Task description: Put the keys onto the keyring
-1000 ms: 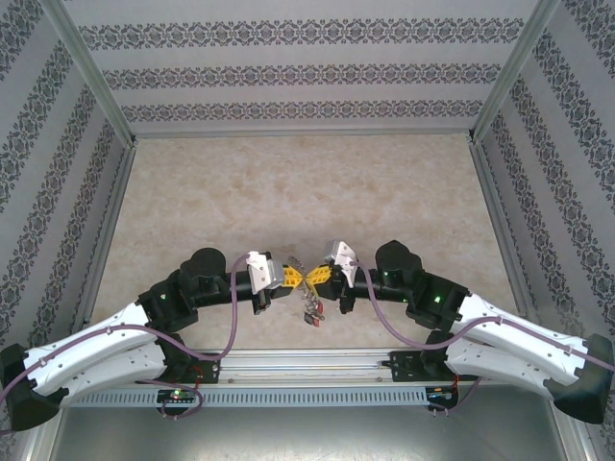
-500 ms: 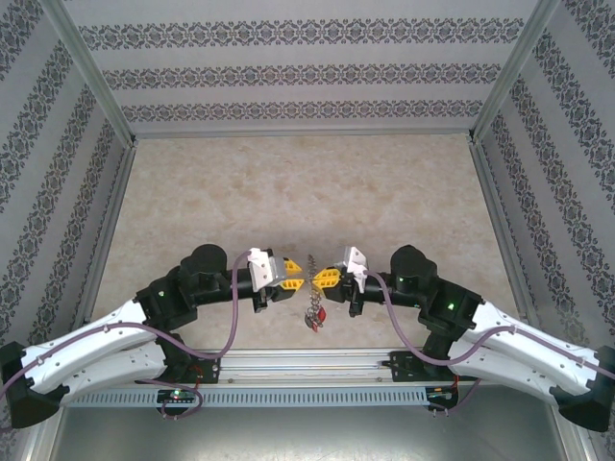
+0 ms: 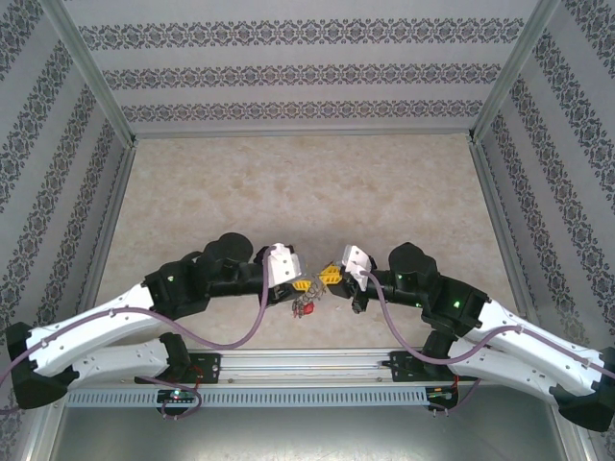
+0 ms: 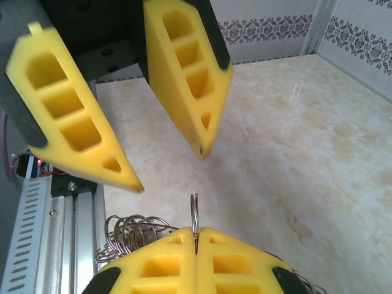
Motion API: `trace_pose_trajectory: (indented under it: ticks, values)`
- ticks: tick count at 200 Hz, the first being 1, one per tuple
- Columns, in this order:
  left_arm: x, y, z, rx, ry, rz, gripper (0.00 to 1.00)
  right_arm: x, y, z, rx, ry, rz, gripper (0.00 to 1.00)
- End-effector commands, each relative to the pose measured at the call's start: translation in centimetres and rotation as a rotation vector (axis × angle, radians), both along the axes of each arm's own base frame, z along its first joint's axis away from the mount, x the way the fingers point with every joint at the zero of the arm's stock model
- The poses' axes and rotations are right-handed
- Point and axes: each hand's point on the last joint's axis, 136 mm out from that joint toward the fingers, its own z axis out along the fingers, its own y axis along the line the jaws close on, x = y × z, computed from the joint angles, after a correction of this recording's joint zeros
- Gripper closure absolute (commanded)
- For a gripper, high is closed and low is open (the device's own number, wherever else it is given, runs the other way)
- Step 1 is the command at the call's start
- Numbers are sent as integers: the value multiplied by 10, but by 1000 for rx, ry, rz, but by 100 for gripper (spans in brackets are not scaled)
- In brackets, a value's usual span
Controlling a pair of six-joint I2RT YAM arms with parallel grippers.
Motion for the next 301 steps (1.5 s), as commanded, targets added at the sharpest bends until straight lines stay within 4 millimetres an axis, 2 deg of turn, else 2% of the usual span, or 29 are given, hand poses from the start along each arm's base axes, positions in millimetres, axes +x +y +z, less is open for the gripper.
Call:
trace_pose_trajectory:
  ticks: [1, 75, 139, 182, 260, 301]
  values:
    - [2, 1, -4, 64, -26, 3, 67, -1, 3, 18, 19, -57, 10, 100]
    - [4, -11, -6, 88, -25, -29, 68, -8, 5, 12, -17, -53, 49, 100]
    - [0, -19, -19, 136, 10, -77, 71, -9, 6, 21, 6, -75, 59, 100]
    - [1, -22, -23, 153, 16, -88, 85, -11, 8, 20, -6, -103, 70, 100]
    - [0, -16, -35, 193, 28, -79, 81, -14, 7, 16, -42, -164, 61, 100]
    - [-1, -15, -34, 184, 23, -81, 79, -15, 8, 16, -45, -178, 67, 100]
